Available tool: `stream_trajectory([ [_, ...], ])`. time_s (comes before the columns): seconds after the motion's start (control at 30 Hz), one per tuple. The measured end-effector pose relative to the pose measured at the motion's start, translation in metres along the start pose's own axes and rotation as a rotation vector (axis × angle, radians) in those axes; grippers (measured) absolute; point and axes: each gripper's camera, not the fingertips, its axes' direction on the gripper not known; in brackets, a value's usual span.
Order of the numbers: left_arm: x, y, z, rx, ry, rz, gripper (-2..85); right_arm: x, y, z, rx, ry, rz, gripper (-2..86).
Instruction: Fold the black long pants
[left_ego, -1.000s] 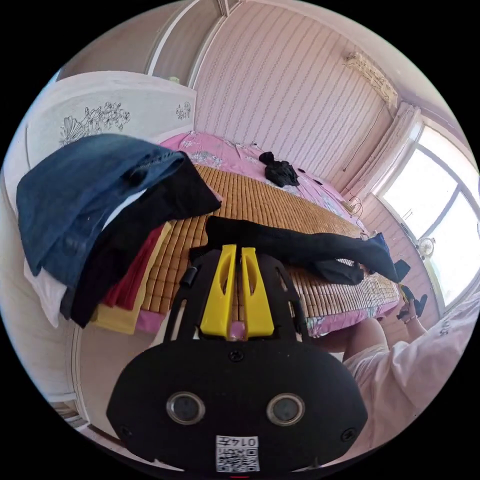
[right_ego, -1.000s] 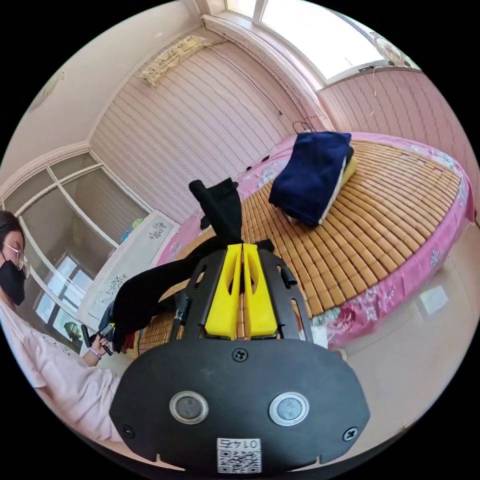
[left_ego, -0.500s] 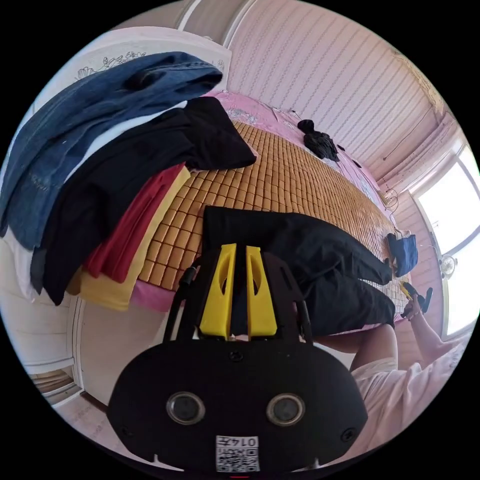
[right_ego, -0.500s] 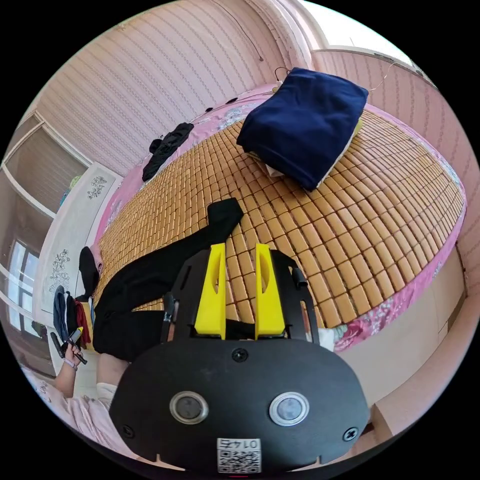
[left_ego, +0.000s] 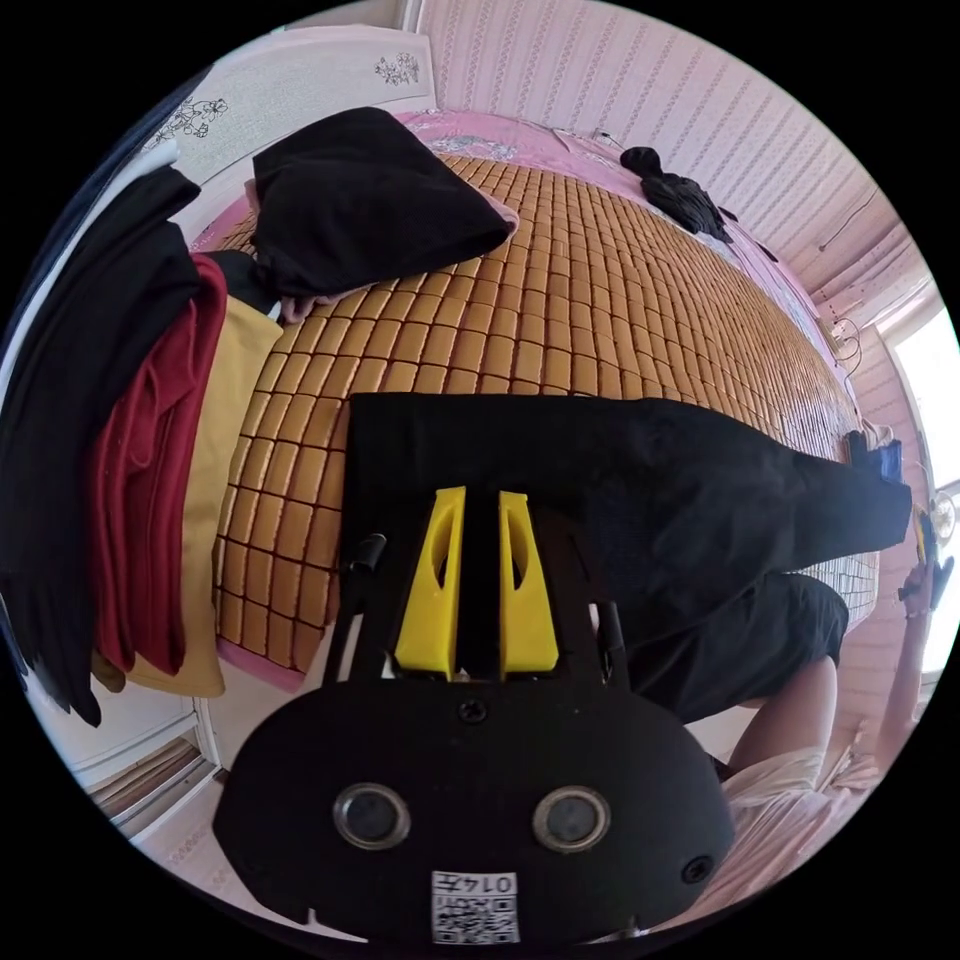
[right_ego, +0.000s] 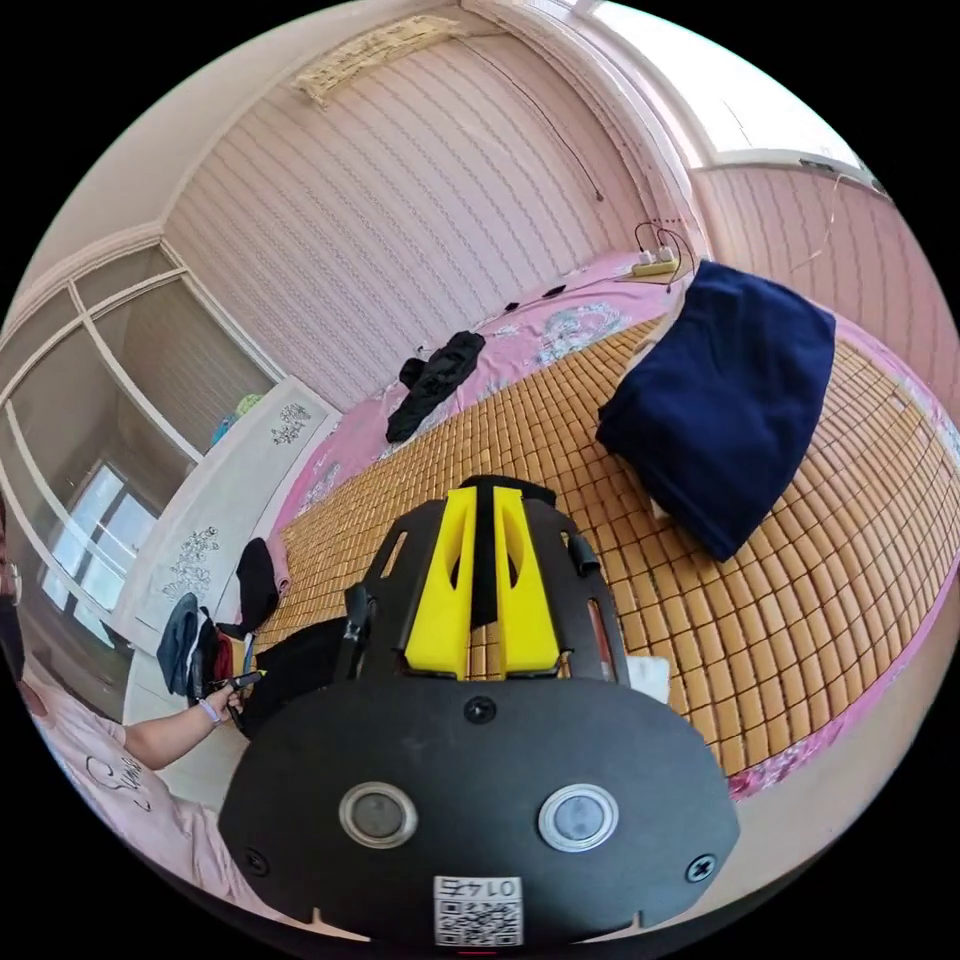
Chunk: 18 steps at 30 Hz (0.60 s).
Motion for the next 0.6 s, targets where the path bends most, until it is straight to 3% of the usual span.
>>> stream_trajectory([
  [0.2, 0.0, -0.01, 0.016, -0.002, 0.002, -0.023, 5.3, 0.035, 0.01, 0.059, -0.213, 0.225, 0.09, 9.9],
  [0.33, 0.01, -0.013, 0.029, -0.001, -0.031, 0.009, 5.4, 0.06, 0.038, 0.114, -0.325, 0.238, 0.229, 10.0],
  [0.6, 0.035, -0.026, 0.052, -0.017, -0.194, 0.109, 1.6, 0.051, 0.038, 0.152, -0.323, 0.195, 0.182, 1.3],
])
